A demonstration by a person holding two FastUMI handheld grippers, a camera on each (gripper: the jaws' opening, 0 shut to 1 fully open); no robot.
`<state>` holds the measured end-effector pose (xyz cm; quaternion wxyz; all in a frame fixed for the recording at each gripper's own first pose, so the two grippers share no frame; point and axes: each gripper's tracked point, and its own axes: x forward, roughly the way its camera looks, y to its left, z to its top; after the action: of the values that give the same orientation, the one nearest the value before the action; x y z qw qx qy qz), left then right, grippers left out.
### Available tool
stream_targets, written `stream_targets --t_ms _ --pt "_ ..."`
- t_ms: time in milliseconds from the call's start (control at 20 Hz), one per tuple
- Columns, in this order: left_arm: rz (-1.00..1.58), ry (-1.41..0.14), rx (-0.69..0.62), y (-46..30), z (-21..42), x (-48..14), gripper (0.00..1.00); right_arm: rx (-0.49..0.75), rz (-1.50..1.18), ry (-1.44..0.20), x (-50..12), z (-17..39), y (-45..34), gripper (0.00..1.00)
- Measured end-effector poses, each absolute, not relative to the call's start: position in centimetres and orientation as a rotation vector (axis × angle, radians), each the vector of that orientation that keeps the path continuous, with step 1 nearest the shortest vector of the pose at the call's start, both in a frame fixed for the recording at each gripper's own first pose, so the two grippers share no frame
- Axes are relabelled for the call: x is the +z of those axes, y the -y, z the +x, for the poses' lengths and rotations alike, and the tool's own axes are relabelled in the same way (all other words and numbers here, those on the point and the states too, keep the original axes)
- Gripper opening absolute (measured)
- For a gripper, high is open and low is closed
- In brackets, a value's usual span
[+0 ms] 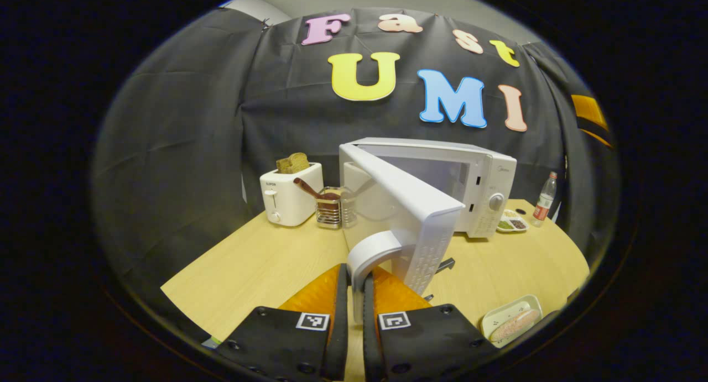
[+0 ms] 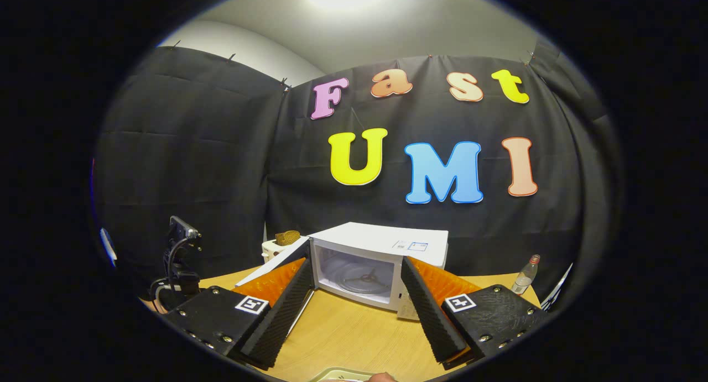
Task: Open the microwave oven with the left hand, put the food in, and close the microwave oven.
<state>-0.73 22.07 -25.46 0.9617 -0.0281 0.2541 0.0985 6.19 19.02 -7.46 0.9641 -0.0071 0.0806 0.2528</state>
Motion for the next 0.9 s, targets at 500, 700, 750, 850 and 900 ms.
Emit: stream_targets --t_ms 500,700,750,850,900 --pt "-0.121 -0.536 0.167 -26.4 -2.4 -25.7 0.22 0.539 -0.059 -0.182 -9.0 8.4 -21.8 1.00" --pt "-0.074 -0.536 0.231 -27.3 -4.6 -25.4 0.61 0.567 -0.097 -0.217 -9.9 8.7 -21.2 1.00" --pt "-0.065 -0.543 0.255 -27.5 -5.4 -25.5 0.62 0.572 -0.114 -0.226 -10.3 8.6 -20.9 1.00" --pt "-0.085 -0.558 0.289 -27.2 -7.1 -25.8 0.67 0.604 -0.161 -0.237 -11.2 8.4 -20.5 1.00" --pt "-0.094 -0.559 0.303 -26.9 -8.0 -25.7 0.64 0.617 -0.193 -0.241 -11.6 8.4 -20.2 1.00"
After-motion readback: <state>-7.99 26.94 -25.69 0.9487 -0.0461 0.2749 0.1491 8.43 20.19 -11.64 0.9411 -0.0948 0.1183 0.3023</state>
